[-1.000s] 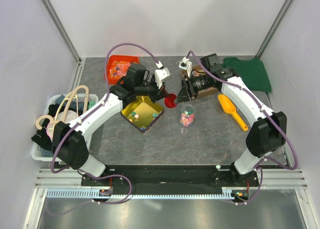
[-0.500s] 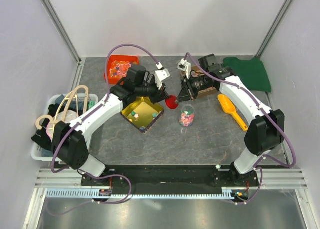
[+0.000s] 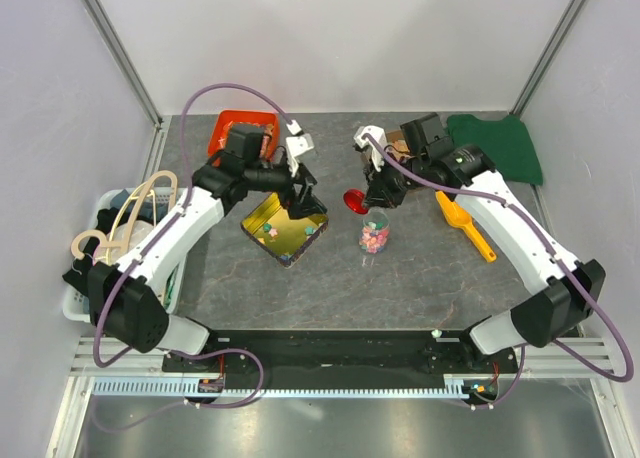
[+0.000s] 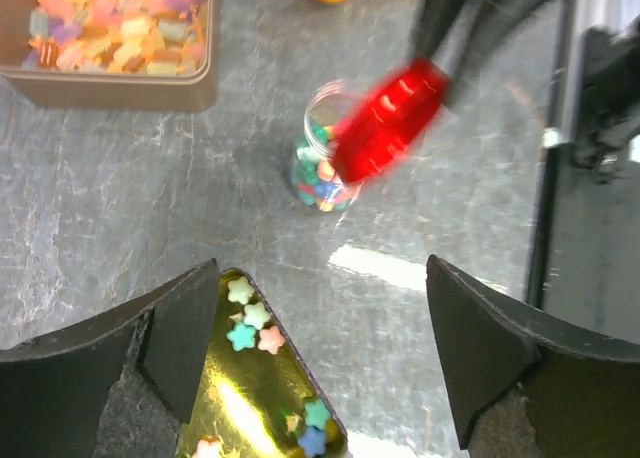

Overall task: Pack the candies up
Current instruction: Pick up the bottle lid at the center of the board.

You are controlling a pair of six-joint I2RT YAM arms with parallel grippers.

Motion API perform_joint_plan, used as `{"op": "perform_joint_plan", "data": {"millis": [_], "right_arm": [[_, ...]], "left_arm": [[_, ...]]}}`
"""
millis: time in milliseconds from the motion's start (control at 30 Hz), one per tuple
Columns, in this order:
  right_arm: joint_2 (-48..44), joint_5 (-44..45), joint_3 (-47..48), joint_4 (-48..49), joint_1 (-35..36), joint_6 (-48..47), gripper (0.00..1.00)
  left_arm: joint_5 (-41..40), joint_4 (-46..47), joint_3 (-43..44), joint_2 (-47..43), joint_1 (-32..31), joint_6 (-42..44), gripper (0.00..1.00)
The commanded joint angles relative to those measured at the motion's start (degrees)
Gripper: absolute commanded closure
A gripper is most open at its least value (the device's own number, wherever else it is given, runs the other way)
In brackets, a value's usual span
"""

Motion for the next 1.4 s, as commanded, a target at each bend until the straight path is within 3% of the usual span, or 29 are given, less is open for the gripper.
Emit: {"op": "perform_joint_plan", "data": {"millis": [0, 67, 167, 400, 500, 833, 933, 1133, 1233, 1367], "right_arm": [[-5.3, 14.9, -1.8, 2.7, 2.7, -4.8, 0.97], [-7.8, 26.4, -3.6, 5.9, 6.8, -6.5, 0.97], [-11.2, 36.7, -5.1, 6.0, 11.4, -10.1, 0.98], [-11.5, 46.5, -3.2, 7.3, 15.1, -17.7, 1.00], [-11.9, 50.1, -3.9, 9.3, 17.7, -21.9, 1.00], [-14.9, 64.4, -10.9, 18.6, 21.8, -40.1, 0.99], [-14.6, 70.7, -13.1, 24.9, 23.3, -47.4, 0.98], [-14.3, 77.2, -22.3, 44.7, 25.7, -63.5, 0.98], [-14.3, 78.1, -31.6, 64.5, 27.2, -74.8, 0.99], [-12.5, 78.1, -37.2, 72.5, 29.0, -80.1, 0.97]], "left_arm": [[15.0, -5.9, 4.9, -1.3, 5.6, -0.1, 0.07], [18.7, -12.4, 9.3, 3.2, 7.9, -0.5, 0.06], [24.6, -26.4, 17.4, 10.9, 8.6, 4.5, 0.06], [31.1, -53.7, 37.6, 28.6, 8.6, 16.5, 0.07], [33.3, -62.4, 47.3, 35.3, 8.7, 19.7, 0.02], [33.2, -59.7, 63.0, 42.4, 8.7, 7.4, 0.01], [32.7, -57.0, 63.5, 42.0, 8.7, 4.0, 0.01], [33.5, -56.3, 62.9, 41.8, 8.7, 2.6, 0.01], [34.5, -55.1, 62.6, 42.3, 8.7, 1.5, 0.01], [34.8, -51.2, 62.5, 42.2, 9.3, -0.4, 0.01]]}}
